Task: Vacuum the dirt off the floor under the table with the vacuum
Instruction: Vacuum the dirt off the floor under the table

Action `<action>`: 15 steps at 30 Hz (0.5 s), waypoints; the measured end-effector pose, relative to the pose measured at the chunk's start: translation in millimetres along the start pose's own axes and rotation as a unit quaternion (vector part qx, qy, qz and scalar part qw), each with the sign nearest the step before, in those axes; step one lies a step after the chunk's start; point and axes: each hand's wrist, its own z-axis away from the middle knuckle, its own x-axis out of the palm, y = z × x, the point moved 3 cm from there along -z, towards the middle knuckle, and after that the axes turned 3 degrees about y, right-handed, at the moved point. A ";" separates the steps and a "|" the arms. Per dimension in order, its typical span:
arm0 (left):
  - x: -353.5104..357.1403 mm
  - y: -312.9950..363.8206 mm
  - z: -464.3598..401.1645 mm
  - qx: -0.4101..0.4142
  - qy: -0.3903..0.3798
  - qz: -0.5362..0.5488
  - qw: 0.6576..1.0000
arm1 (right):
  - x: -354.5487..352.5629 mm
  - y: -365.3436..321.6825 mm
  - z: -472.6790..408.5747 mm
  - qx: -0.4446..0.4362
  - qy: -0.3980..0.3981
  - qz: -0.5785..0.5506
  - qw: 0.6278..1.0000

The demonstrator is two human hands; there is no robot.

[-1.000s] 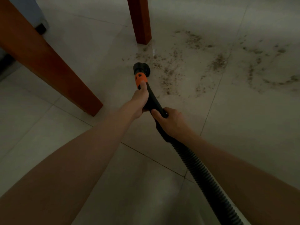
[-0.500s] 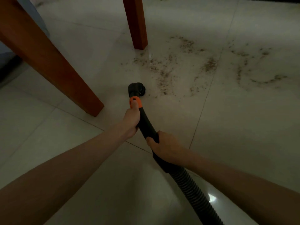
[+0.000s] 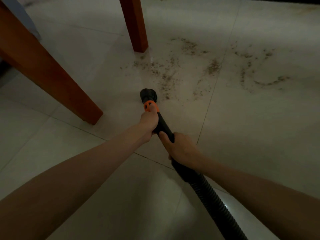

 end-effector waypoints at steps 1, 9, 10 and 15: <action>1.5 2.4 -2.1 0.004 0.005 -0.003 1.000 | -2.3 -0.4 -3.4 0.000 -0.001 0.003 1.000; 4.5 26.4 -25.7 0.023 0.025 -0.045 0.998 | -1.4 -7.7 -34.8 0.004 0.015 -0.032 0.999; 5.6 30.5 -29.6 0.029 0.028 -0.052 0.998 | -1.0 -8.9 -40.8 0.004 0.020 -0.036 0.999; 11.8 46.8 -48.0 0.045 0.044 -0.075 0.995 | -6.8 -12.4 -68.3 -0.002 0.033 -0.034 0.999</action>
